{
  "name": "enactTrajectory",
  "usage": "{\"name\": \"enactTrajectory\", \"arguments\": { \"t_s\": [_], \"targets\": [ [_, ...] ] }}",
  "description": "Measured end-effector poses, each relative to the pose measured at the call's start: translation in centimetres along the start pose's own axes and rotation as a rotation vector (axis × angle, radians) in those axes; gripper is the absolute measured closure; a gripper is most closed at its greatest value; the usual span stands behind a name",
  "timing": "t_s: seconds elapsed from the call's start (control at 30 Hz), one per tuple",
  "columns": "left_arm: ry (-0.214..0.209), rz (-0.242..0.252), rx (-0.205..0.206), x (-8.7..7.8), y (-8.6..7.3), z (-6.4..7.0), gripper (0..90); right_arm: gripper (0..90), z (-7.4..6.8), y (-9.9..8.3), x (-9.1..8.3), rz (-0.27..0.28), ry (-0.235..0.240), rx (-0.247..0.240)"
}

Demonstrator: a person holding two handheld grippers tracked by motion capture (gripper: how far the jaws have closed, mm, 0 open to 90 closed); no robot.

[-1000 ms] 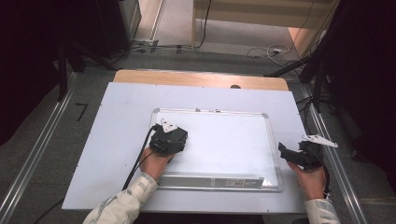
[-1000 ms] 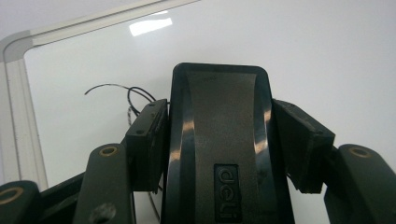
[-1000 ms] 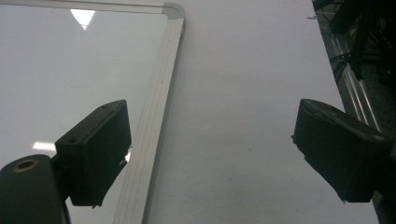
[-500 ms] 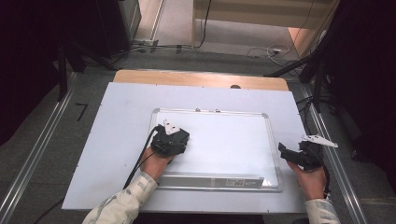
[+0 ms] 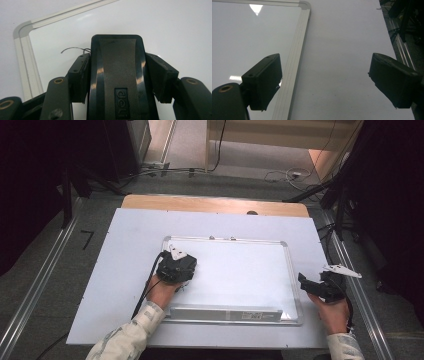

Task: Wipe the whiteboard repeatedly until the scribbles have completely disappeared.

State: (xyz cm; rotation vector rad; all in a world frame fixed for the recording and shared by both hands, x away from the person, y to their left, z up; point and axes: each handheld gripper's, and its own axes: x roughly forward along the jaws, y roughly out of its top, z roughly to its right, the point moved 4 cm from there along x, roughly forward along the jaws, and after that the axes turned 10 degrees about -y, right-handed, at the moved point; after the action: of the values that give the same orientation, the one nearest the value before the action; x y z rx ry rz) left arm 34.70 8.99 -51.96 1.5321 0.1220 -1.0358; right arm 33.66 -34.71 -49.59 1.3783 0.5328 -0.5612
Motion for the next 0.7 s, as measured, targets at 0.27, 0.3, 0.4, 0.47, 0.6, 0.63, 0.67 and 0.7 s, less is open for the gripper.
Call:
{"name": "enactTrajectory", "arguments": {
  "t_s": [0.27,0.3,0.4,0.47,0.6,0.63,0.67,0.7],
  "targets": [
    [-0.084,-0.018,0.053,-0.2,-0.6,2.3,40.9,10.0,-0.1,0.0,0.0,0.000,0.001,-0.001],
    [-0.086,-0.019,0.059,-0.3,-0.6,2.4,40.9,10.0,-0.1,0.0,0.0,0.000,0.001,-0.001],
    [-0.088,-0.013,0.057,-0.2,-0.6,2.0,40.9,10.0,0.0,0.0,0.0,0.001,0.001,-0.001],
    [-0.075,-0.006,0.052,-0.1,-0.5,1.3,40.9,10.0,0.0,0.0,-0.1,0.001,0.001,0.002],
    [-0.041,-0.001,0.027,-0.2,-0.3,-0.1,40.9,10.0,0.1,0.0,-0.1,-0.001,0.001,0.004],
    [-0.034,0.000,0.020,-0.3,-0.3,-0.4,40.9,10.0,0.1,-0.1,-0.1,0.000,0.001,0.004],
    [-0.031,-0.001,0.017,-0.3,-0.3,-0.6,40.9,10.0,0.1,-0.1,-0.1,0.001,0.002,0.005],
    [-0.029,0.004,0.009,-0.3,-0.3,-0.6,40.9,10.0,0.1,-0.1,-0.1,0.002,0.001,0.005]
  ]
}}
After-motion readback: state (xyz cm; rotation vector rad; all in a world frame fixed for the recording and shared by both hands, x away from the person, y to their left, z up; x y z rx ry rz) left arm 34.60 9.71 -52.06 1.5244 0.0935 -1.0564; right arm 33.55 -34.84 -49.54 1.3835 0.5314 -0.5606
